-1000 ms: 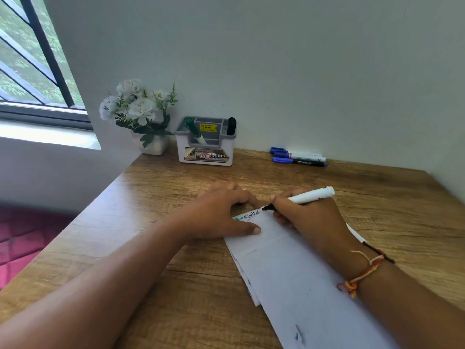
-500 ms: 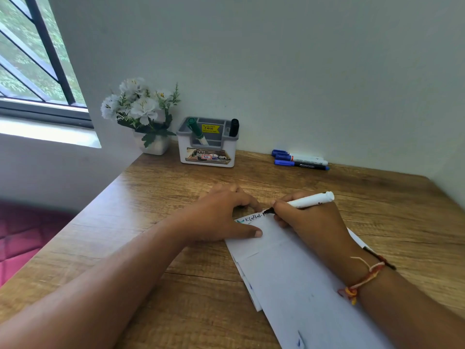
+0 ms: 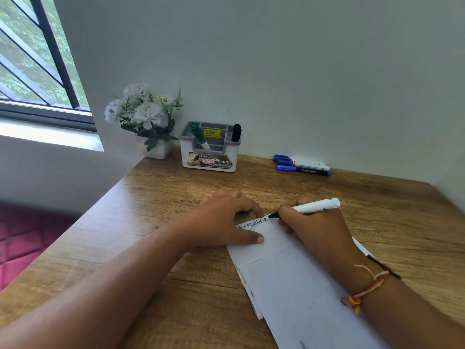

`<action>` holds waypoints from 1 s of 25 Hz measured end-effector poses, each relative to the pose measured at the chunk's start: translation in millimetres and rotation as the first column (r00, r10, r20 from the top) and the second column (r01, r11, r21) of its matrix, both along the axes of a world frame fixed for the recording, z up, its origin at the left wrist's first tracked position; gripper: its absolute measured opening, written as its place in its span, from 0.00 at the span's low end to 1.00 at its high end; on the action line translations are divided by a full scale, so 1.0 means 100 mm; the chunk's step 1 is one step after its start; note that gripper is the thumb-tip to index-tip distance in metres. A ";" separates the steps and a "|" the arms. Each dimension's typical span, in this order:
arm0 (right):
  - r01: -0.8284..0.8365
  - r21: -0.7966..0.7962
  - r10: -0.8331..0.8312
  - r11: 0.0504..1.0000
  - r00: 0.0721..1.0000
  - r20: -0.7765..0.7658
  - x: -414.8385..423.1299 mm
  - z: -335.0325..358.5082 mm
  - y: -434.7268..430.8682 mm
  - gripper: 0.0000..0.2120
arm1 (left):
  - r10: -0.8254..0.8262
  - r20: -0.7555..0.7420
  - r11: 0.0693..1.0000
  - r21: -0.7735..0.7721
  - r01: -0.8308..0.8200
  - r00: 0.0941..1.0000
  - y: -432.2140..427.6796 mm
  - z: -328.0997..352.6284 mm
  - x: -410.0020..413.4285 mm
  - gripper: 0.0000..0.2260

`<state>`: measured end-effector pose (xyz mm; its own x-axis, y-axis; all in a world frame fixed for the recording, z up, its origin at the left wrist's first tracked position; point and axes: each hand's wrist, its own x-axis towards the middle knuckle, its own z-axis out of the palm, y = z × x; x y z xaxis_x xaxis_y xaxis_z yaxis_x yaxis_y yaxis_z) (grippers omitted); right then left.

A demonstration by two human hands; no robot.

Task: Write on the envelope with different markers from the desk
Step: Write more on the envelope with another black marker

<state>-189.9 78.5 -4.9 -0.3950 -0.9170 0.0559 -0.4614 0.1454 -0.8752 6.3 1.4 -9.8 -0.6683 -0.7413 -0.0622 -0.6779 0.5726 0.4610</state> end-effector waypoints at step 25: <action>0.032 0.030 -0.031 0.999 0.999 -0.021 0.01 0.04 0.02 0.05 | 0.004 0.032 1.000 0.004 -0.004 0.999 0.02 0.04 -0.01 0.22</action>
